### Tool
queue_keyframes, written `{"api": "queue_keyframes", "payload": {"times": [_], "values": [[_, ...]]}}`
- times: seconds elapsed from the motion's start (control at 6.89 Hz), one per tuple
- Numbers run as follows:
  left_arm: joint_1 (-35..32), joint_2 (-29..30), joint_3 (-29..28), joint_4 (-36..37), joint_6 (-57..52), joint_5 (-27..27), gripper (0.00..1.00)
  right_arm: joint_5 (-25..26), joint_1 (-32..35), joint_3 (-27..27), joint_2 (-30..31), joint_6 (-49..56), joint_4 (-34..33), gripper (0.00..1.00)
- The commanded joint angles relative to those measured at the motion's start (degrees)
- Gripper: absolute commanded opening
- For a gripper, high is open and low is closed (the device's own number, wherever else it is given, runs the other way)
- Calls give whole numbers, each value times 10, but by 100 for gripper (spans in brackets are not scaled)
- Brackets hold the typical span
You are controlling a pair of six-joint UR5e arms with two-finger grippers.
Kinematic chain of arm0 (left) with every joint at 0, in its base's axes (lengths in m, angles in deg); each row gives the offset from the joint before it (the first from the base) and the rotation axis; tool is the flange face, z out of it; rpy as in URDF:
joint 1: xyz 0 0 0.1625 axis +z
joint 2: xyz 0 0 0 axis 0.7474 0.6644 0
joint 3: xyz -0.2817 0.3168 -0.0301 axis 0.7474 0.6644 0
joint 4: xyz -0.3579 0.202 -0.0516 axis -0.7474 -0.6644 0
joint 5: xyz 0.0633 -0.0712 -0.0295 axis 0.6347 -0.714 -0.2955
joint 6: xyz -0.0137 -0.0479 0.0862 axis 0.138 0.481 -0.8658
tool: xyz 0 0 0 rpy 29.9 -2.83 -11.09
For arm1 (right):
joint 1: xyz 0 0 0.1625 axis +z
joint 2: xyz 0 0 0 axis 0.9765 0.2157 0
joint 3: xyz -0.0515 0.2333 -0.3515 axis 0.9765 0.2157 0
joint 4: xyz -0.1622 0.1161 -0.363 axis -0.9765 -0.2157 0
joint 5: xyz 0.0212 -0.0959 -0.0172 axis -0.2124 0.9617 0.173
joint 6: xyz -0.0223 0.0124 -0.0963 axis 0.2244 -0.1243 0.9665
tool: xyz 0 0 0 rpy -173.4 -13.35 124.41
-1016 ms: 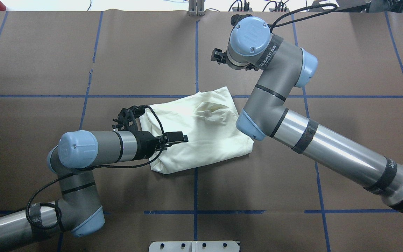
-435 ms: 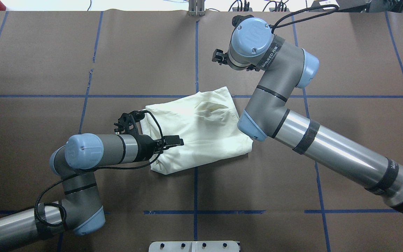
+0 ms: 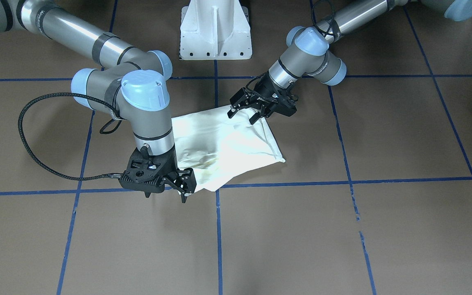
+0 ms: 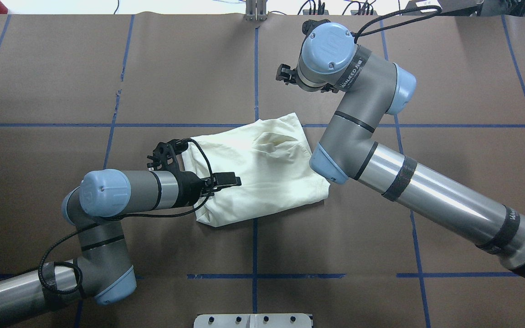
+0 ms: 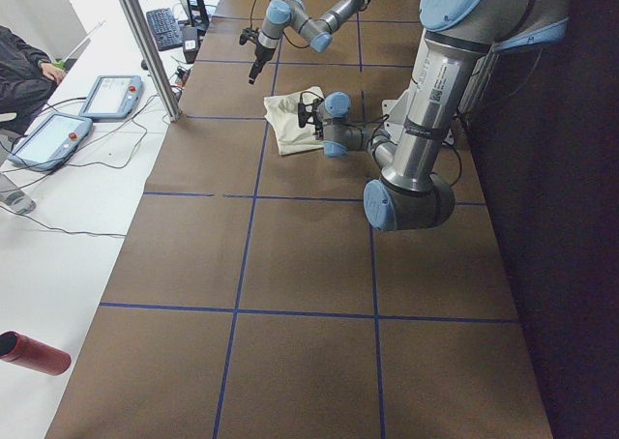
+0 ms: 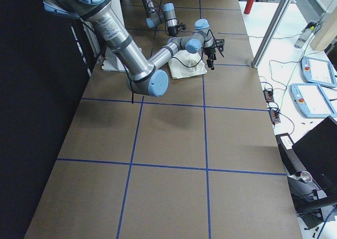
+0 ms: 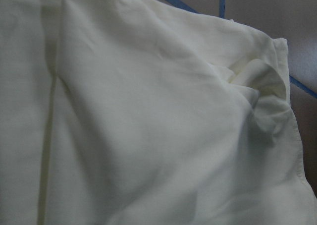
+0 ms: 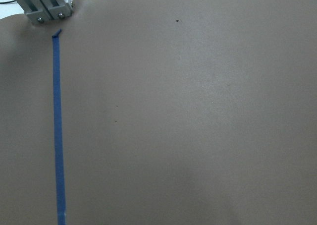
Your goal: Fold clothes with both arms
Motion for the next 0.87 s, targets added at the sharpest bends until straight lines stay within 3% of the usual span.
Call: {"api": "queue_keyframes", "payload": {"times": [0.0,0.15,0.44,0.73], "values": [[-18,-3,44,49,-1,-22,100,-5,1,-4,2,0,-1,100],[-37,-4,62,115,-5,-40,100,-51,10,-25,15,7,-7,100],[-75,-7,138,280,-160,-64,100,-153,64,-98,86,103,-38,100],[-129,-49,199,397,-311,-69,100,-207,131,-201,169,284,-143,100]]}}
